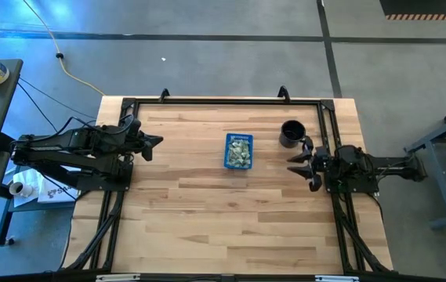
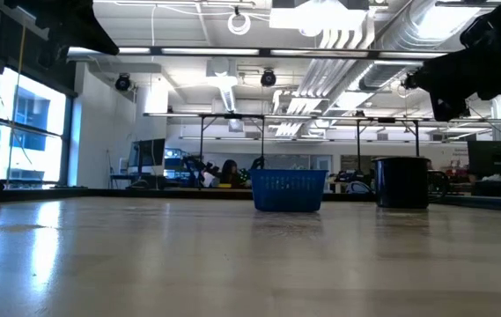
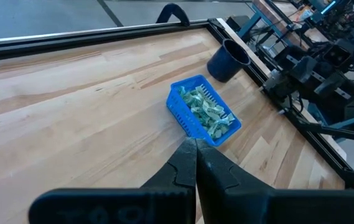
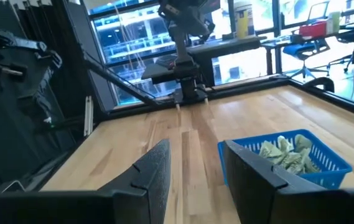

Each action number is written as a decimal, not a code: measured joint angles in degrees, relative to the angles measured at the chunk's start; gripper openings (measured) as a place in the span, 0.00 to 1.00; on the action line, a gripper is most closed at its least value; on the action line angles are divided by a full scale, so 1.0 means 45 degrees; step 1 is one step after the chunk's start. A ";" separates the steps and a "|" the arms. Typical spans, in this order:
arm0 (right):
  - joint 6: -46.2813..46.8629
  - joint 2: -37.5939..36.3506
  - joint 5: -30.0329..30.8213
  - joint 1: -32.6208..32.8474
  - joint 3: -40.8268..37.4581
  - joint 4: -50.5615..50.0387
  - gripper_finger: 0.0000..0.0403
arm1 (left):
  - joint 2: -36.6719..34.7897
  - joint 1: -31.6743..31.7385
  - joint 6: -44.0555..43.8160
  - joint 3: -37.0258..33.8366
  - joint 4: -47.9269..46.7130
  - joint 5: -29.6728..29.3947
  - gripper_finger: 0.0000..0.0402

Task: Pick and place Stevia / Truvia into bins
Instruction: Return to Home Position

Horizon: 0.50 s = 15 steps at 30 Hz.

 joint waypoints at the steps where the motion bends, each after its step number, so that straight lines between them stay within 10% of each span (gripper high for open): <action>1: 0.0000 0.0000 0.0006 0.0035 0.0000 0.0003 0.34 | 0.0002 0.0001 0.0000 0.0000 0.0000 0.0000 0.10; 15: 0.0109 -0.0005 0.0100 0.0645 -0.0011 0.0081 0.34 | 0.0004 0.0000 0.0000 0.0000 0.0000 0.0000 0.10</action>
